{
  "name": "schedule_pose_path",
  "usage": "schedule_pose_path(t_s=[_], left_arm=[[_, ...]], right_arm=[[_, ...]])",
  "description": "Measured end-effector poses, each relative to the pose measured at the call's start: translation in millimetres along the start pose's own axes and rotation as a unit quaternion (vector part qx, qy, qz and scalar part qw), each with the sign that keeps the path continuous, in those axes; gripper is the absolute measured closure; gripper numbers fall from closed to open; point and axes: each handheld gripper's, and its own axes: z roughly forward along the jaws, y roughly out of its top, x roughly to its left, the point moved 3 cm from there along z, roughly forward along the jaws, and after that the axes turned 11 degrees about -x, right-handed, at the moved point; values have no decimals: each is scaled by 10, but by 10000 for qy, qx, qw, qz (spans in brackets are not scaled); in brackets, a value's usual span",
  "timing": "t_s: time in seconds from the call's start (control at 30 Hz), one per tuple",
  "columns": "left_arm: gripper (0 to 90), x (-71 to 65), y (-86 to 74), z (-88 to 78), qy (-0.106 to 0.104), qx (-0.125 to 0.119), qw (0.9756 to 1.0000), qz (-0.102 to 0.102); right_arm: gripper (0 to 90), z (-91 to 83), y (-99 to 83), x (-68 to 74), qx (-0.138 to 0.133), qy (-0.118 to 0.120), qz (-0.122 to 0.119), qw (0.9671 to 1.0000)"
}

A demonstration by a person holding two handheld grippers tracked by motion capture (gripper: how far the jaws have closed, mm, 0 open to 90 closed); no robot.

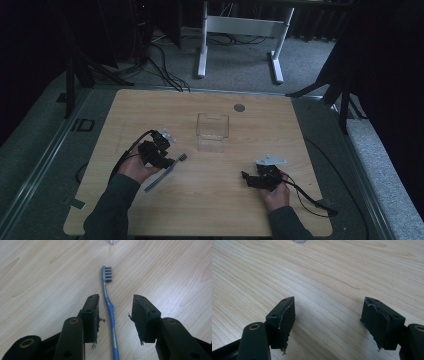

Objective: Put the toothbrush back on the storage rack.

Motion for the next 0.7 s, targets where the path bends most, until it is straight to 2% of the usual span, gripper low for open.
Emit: schedule_pose_path(t_s=[0.27,0.43,0.7], left_arm=[[606,-21,-15,94,-54,270,9996,-20],[609,-33,-3,132,-48,345,9994,-70],[609,-42,-7,224,-61,553,9982,-215]], right_arm=[[269,0,0,0,1,1,1,10000],[269,0,0,1,1,1,3,10000],[268,0,0,0,3,6,-7,10000]])
